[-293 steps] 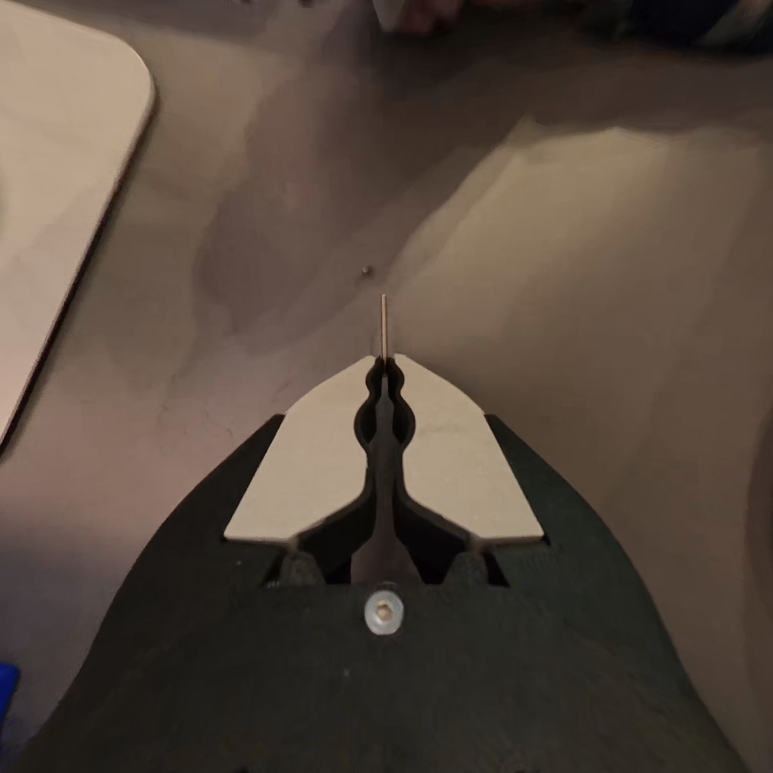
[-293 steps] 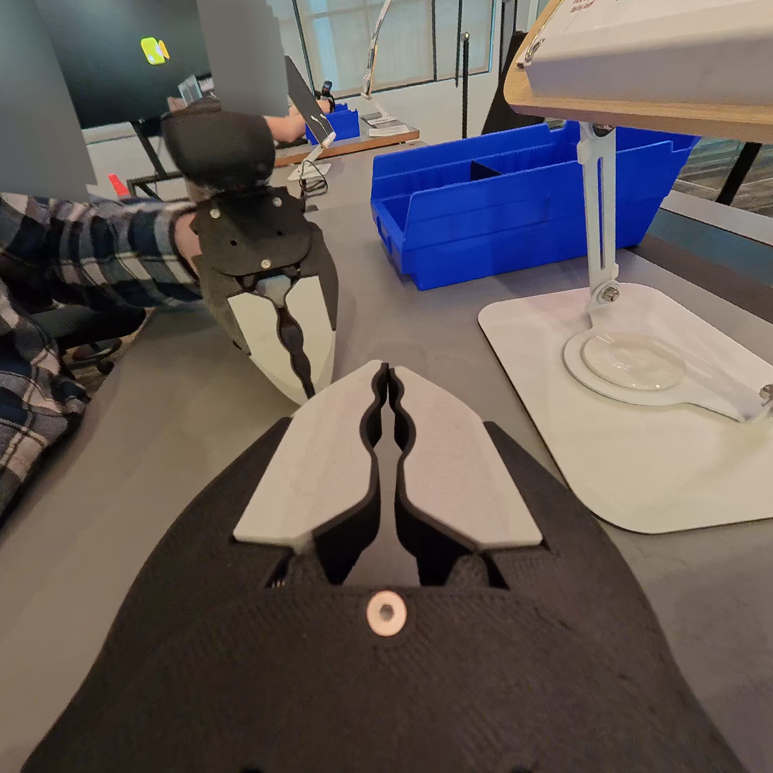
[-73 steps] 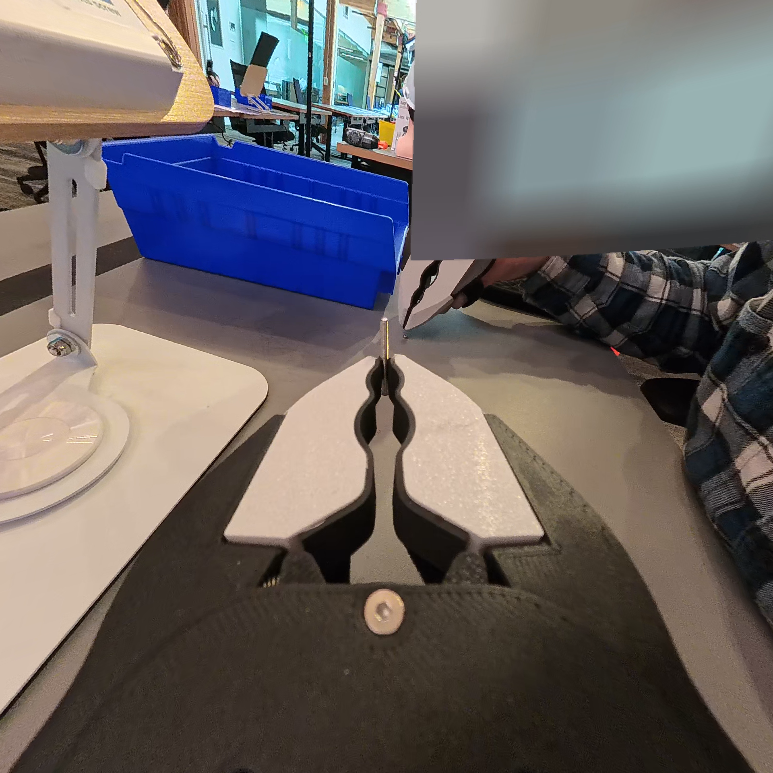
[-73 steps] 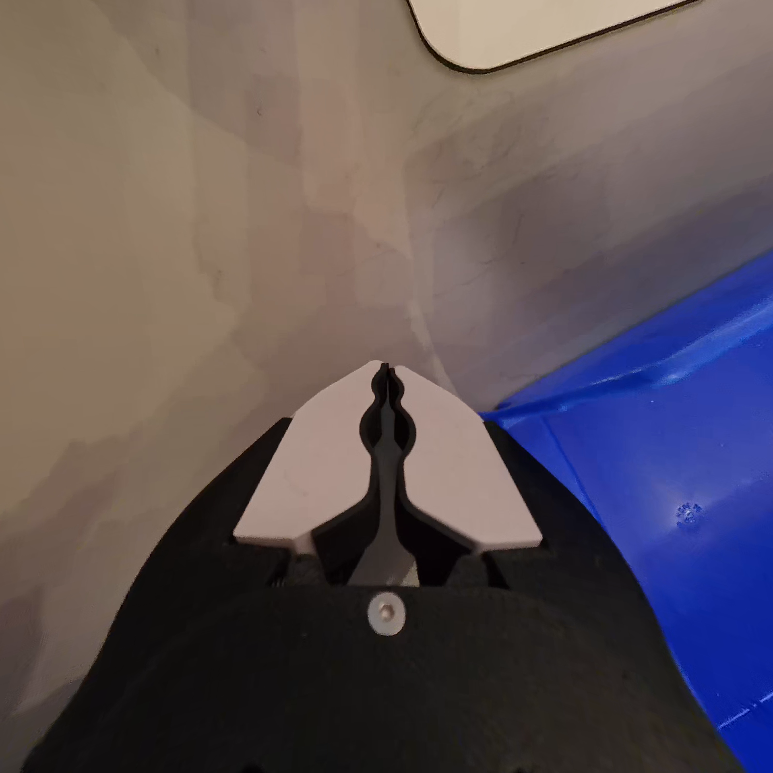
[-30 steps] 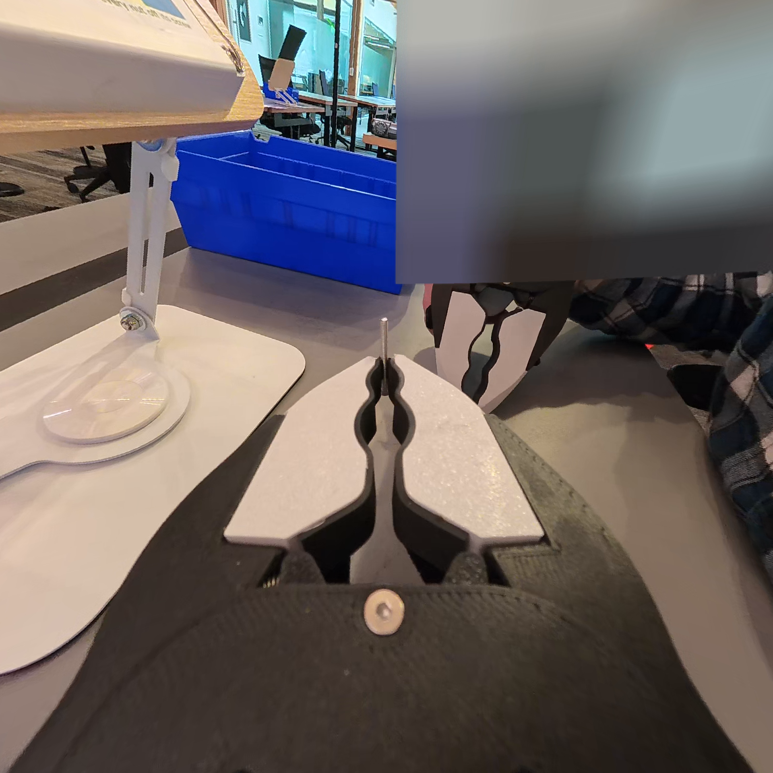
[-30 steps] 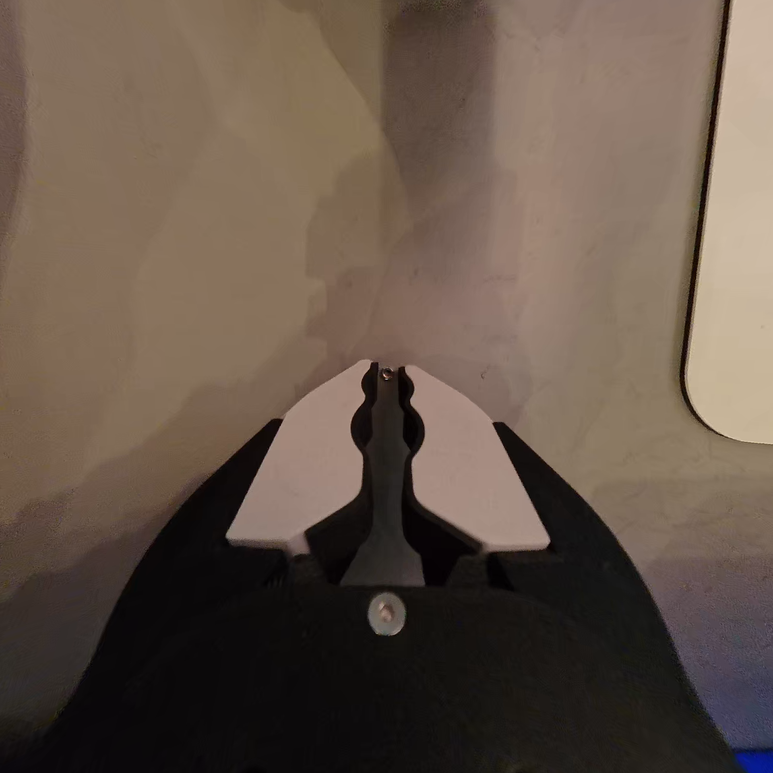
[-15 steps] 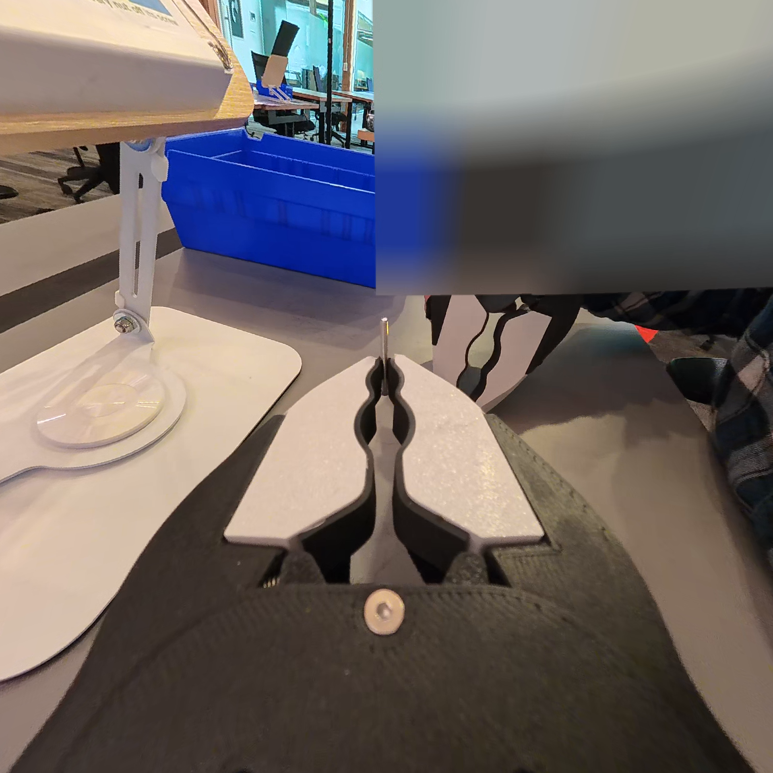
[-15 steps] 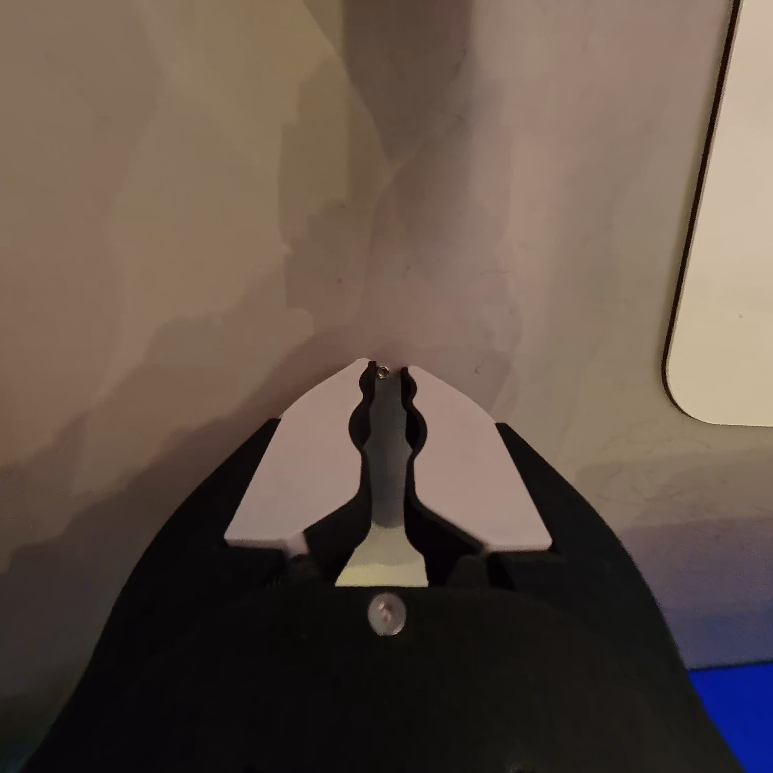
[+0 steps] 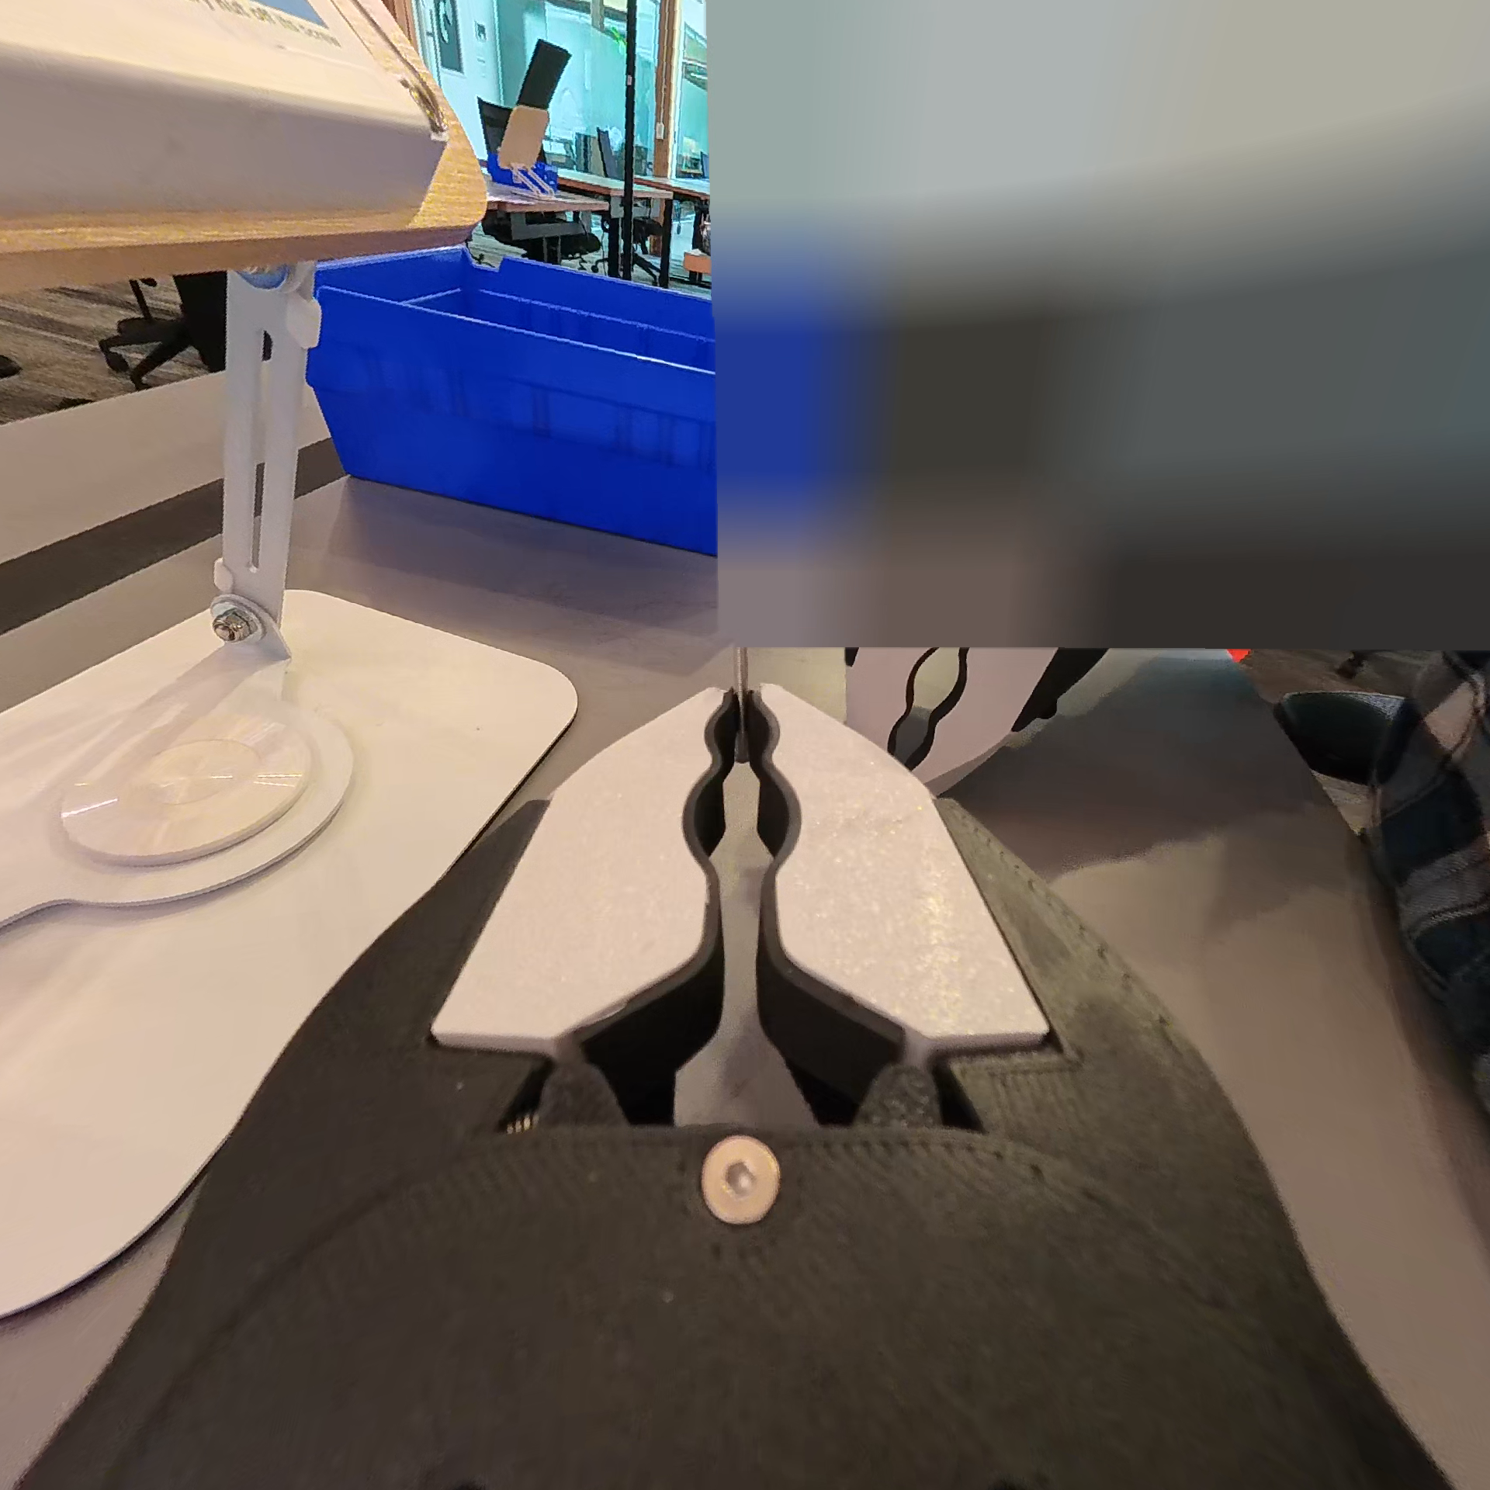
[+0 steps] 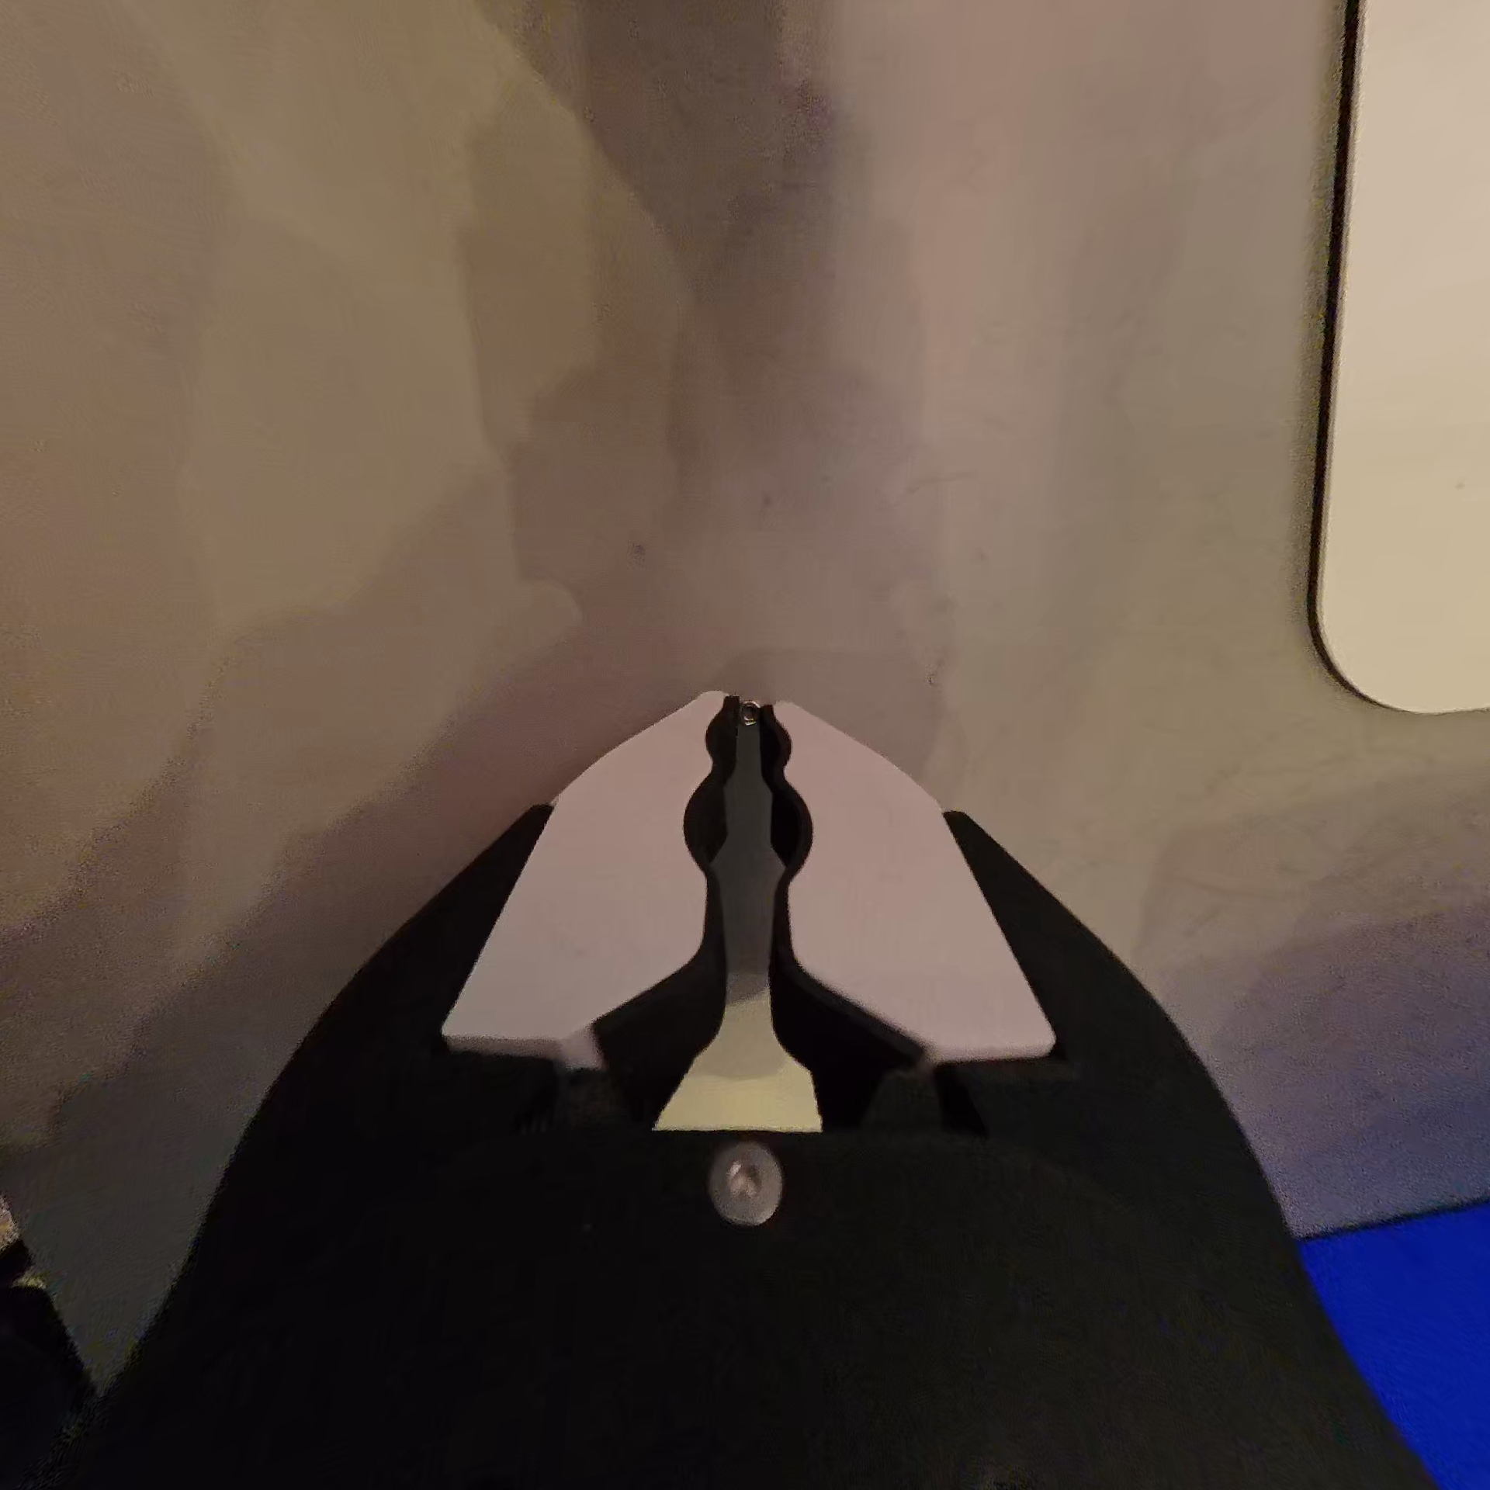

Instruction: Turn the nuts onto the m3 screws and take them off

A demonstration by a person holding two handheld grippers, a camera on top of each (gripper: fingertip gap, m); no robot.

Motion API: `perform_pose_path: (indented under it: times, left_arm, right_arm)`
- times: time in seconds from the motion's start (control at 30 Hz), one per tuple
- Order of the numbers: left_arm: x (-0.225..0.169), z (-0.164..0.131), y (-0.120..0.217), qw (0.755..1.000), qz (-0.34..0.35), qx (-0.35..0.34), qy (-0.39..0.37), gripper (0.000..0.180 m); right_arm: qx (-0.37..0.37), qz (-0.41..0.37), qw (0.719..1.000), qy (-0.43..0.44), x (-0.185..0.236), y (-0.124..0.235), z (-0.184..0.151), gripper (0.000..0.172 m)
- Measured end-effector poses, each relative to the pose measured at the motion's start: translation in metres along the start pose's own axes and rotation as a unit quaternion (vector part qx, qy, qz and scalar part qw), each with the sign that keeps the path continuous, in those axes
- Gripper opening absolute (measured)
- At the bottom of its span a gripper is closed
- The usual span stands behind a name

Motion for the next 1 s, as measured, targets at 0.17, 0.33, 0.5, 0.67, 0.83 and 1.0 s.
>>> perform_pose_path:
  times: [0.17,0.33,0.5,0.67,0.83,1.0]
  left_arm:
    - [0.000,0.000,0.000,1.000,-0.001,0.001,-0.002,0.002]
    - [-0.001,0.000,0.000,1.000,-0.001,0.001,-0.002,0.002]
    - [-0.001,0.000,-0.001,1.000,-0.001,0.000,-0.003,0.002]
    - [-0.001,0.000,-0.002,1.000,-0.003,0.000,-0.004,0.002]
    - [-0.003,0.001,-0.004,1.000,-0.006,0.001,-0.006,0.002]
    - [-0.010,0.000,-0.009,1.000,-0.015,0.007,-0.015,0.002]
  right_arm:
    - [-0.004,-0.009,1.000,-0.018,0.000,0.000,0.000,0.006]
    - [-0.014,-0.009,1.000,-0.016,-0.001,-0.001,0.001,0.005]
    - [-0.021,-0.006,1.000,-0.018,-0.001,-0.001,0.001,0.005]
    - [-0.036,-0.012,0.999,-0.008,-0.003,0.005,0.005,0.005]
    - [-0.056,-0.021,0.998,-0.003,-0.007,0.018,0.011,0.005]
    - [-0.096,-0.013,0.995,0.014,-0.006,0.046,0.033,0.005]
Point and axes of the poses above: each gripper's, where its closed fingertips meet, y back along the fingers, z out of its top, x = y × z across the jaws, the point moved 1 cm from there along y, back along the fingers, and after that the axes turned 12 degrees about -y, right-handed, at the moved point
